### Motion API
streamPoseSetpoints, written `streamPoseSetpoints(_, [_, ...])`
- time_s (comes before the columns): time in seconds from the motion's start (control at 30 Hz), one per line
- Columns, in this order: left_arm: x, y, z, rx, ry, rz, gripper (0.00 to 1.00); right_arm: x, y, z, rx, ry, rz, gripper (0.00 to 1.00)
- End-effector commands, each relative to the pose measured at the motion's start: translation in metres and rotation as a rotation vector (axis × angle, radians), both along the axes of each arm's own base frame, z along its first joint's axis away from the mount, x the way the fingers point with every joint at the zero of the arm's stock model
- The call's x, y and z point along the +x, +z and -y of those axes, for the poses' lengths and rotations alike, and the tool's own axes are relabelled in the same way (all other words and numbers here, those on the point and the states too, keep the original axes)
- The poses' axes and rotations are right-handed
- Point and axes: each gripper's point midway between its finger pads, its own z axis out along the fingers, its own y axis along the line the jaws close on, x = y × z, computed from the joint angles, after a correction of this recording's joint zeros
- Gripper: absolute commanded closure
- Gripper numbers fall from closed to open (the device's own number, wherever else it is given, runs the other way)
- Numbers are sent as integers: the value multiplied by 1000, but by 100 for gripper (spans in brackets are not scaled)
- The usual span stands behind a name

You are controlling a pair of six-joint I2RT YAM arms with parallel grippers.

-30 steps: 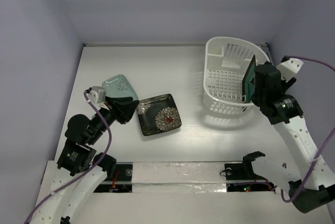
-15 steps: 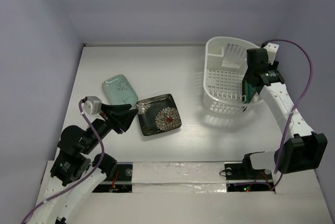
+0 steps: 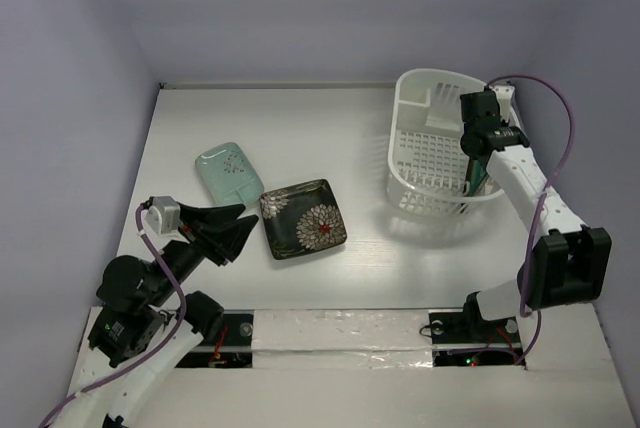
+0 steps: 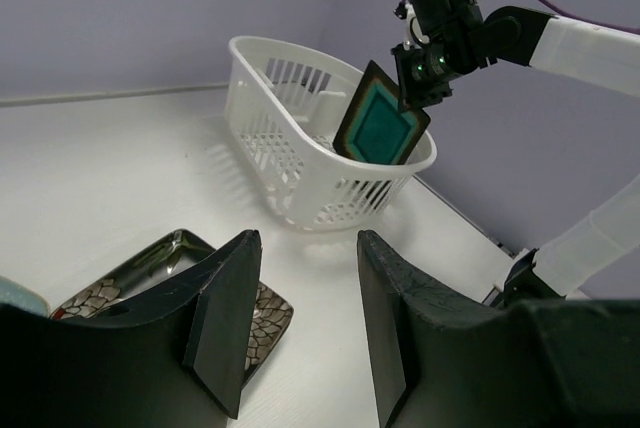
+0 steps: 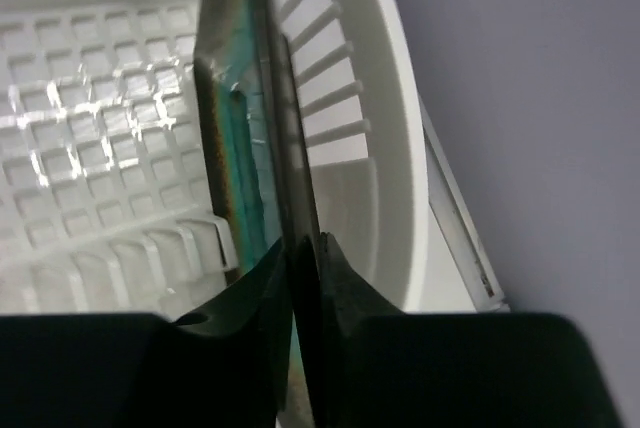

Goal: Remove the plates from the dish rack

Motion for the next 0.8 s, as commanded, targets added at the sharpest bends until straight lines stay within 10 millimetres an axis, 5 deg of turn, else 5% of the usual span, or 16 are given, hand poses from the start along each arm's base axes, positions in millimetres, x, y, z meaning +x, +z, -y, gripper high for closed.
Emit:
streamPoseSetpoints(0.0, [-3,10,-2,-27,1,35,60,-4,36,9,-34,-17,79,86])
streamPoseSetpoints(0.17, [-5,10,-1,-28,-9,37,59,-9,60,-7,-120,60,59,100])
streamPoseSetpoints(0.5, [-3,8,-1,-27,-3,30,59,-7,80,-42,-371,167,-2,100])
streamPoseSetpoints(0.77, [-2,7,-1,-26,-2,25,59,-26,141,-49,-453,159,160,100])
